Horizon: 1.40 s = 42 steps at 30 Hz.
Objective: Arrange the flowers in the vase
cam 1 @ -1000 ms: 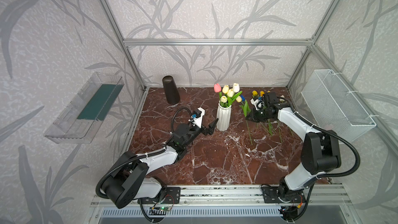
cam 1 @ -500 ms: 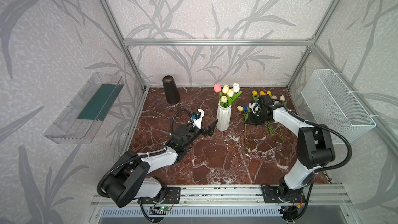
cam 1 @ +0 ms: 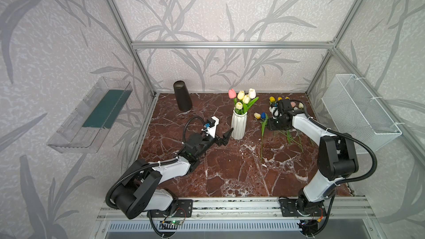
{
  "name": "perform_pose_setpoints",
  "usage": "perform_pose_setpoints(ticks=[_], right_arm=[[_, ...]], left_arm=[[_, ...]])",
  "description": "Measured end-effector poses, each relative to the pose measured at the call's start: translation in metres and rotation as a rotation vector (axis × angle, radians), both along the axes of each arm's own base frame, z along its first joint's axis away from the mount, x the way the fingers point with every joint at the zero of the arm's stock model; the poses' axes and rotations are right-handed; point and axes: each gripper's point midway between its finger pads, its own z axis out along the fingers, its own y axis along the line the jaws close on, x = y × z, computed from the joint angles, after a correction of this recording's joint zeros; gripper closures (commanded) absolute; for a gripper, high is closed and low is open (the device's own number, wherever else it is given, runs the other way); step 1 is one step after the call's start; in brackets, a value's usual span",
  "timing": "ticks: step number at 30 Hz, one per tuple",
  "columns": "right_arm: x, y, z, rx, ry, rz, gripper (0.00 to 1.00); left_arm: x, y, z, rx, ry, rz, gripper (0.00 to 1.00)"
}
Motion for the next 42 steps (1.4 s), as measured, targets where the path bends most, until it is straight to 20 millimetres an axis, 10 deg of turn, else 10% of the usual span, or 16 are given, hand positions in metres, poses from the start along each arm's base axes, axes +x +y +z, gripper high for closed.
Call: perform_pose_setpoints(ticks=[17,26,33,42], right_arm=[[0.002,-0.028,-0.057,-0.241,0.170,0.313,0.49],[0.000,-0.028,-0.070,-0.256,0.205,0.385,0.88],[0.000,-0.020,-0.056,-0.256,0.180,0.404,1.00],[0.004,-0.005,0.027,-0.207,-0.018,0.345,1.00]], left_arm=[[-0.002,-0.003,-0.006,0.014,0.017,-0.025,0.07],[-0.003,-0.003,-0.005,0.015,0.018,-0.032,0.07],[-0.004,-0.002,-0.004,0.014,0.017,-0.033,0.07],[-0.004,-0.002,-0.004,0.012,0.017,-0.032,0.07]])
